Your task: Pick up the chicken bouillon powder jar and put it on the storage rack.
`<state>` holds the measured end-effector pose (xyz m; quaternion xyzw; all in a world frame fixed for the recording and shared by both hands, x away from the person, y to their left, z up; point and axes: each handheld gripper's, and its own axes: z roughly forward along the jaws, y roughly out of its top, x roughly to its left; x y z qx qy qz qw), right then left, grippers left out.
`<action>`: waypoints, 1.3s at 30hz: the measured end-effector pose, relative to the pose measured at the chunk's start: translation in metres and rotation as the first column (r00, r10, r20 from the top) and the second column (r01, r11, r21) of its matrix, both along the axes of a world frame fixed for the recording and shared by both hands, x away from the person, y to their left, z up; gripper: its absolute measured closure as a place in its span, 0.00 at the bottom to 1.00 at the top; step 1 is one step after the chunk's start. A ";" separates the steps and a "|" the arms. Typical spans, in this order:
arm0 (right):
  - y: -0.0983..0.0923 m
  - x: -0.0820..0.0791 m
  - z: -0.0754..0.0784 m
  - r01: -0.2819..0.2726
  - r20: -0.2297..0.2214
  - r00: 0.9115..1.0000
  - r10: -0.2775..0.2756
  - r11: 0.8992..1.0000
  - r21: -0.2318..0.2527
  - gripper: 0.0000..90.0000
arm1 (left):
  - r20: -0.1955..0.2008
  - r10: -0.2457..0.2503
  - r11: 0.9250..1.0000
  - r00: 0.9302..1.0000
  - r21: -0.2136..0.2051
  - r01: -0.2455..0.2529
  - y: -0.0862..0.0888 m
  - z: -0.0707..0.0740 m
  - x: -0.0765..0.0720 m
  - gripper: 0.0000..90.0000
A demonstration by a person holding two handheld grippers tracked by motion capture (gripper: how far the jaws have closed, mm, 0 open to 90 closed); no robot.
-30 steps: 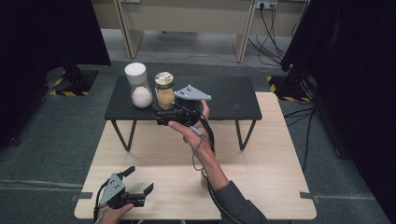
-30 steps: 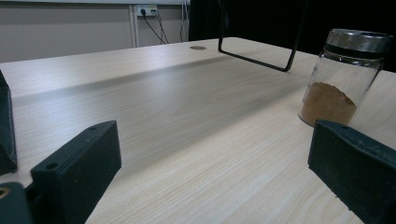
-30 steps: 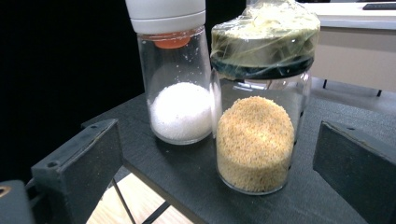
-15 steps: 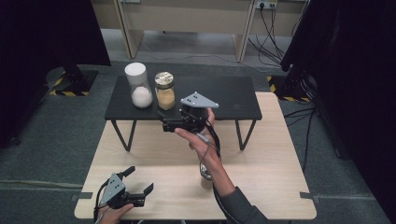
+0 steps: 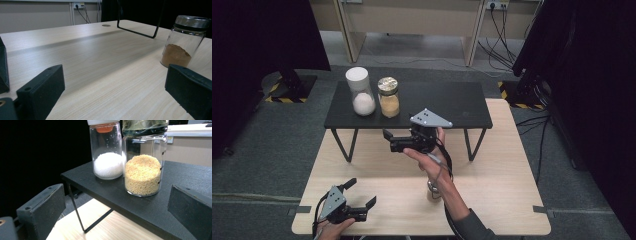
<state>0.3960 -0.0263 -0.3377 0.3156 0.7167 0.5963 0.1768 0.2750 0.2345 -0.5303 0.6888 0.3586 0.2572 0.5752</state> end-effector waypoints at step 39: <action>-0.041 -0.040 -0.040 -0.001 0.024 1.000 0.001 1.000 -0.003 0.02 | -0.002 0.002 1.000 1.000 -0.002 -0.002 0.000 0.000 0.000 0.02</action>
